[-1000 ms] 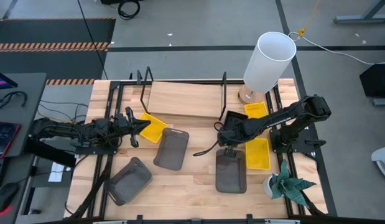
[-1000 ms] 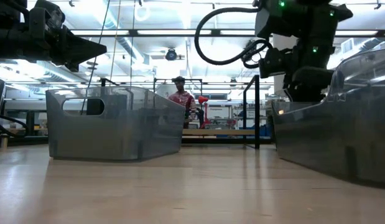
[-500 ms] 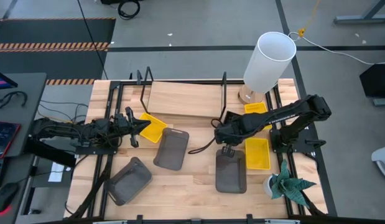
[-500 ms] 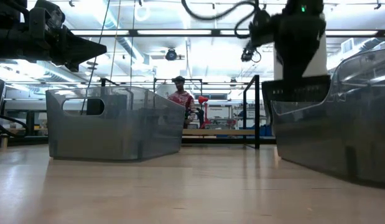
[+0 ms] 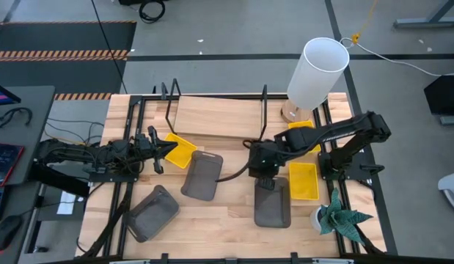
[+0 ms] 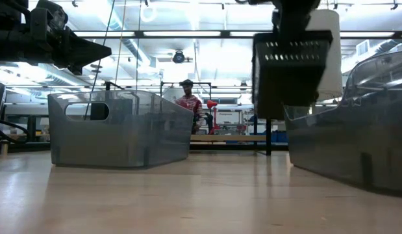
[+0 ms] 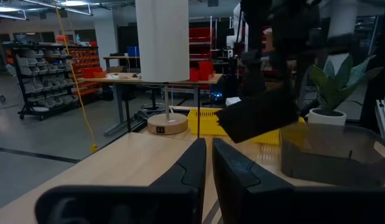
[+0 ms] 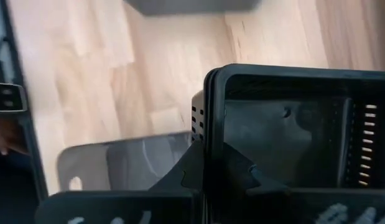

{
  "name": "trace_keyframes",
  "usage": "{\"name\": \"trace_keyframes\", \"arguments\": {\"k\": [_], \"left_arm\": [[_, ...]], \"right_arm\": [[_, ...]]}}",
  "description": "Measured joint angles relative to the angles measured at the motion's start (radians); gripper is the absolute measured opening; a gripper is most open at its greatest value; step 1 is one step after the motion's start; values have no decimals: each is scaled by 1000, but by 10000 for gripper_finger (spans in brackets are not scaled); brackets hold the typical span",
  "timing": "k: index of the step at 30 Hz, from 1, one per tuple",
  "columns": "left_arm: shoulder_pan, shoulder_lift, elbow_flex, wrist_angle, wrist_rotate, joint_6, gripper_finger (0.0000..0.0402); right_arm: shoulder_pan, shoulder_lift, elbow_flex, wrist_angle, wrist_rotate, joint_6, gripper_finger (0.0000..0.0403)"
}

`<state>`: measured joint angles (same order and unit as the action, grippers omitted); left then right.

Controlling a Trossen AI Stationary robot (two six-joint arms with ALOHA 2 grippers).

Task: Stack baskets on shelf by color
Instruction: Put the stacked black bins on the shelf

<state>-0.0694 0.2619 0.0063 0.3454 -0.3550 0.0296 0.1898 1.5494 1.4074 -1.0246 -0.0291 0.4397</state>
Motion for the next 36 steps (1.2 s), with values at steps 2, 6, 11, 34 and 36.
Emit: {"name": "trace_keyframes", "arguments": {"k": [2,6,11,34,36], "left_arm": [[0,0,0,0,0,0,32],[0,0,0,0,0,0,28],[0,0,0,0,0,0,34],[0,2,0,-1,0,0,37],[0,2,0,-1,0,0,38]], "right_arm": [[-2,0,27,15,1,-32,27],[-21,0,49,65,1,-96,27],[-72,4,50,106,1,-150,27],[-370,263,50,200,196,-574,27],[-386,263,50,200,192,-575,27]]}}
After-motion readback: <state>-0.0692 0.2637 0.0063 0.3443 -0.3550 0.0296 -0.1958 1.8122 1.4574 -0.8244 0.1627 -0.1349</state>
